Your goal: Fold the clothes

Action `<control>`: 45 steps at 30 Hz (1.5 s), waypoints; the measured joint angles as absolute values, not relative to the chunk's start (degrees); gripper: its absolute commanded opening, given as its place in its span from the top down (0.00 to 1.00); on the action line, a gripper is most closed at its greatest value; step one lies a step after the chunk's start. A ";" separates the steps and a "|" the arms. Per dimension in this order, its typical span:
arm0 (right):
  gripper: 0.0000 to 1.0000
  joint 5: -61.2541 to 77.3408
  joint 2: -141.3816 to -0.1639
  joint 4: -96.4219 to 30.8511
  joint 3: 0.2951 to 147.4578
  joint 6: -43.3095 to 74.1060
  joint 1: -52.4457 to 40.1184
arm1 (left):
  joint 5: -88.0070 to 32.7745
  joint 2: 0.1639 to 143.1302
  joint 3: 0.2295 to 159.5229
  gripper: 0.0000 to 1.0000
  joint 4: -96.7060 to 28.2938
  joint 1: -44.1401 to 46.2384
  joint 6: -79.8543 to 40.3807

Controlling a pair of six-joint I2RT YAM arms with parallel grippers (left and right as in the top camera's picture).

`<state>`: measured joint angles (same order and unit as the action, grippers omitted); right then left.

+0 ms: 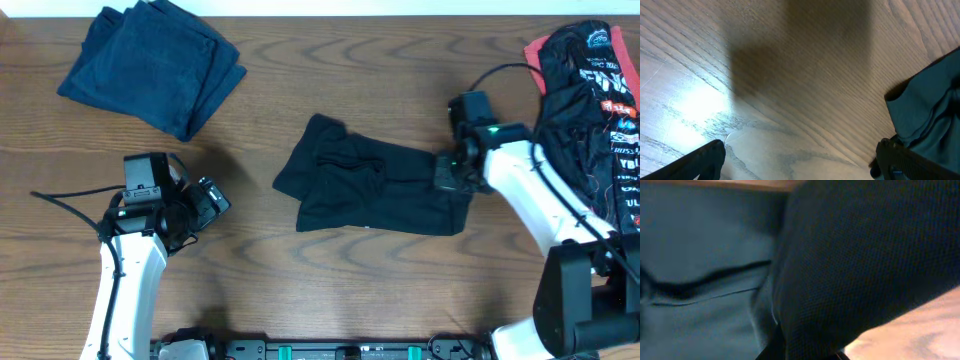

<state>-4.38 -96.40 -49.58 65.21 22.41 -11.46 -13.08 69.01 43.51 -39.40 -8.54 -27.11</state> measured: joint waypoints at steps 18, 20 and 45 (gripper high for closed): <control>0.99 -5.45 -96.51 -46.26 64.03 23.51 -19.03 | -13.10 69.01 43.51 0.02 -39.44 -8.54 -27.11; 0.99 -6.20 -96.51 -47.90 64.05 23.51 -18.59 | -13.10 69.01 43.51 0.02 -39.44 -8.54 -27.11; 0.99 -10.17 -96.60 -68.10 70.76 18.92 -8.10 | -13.10 69.01 43.51 0.02 -38.98 -8.54 -27.11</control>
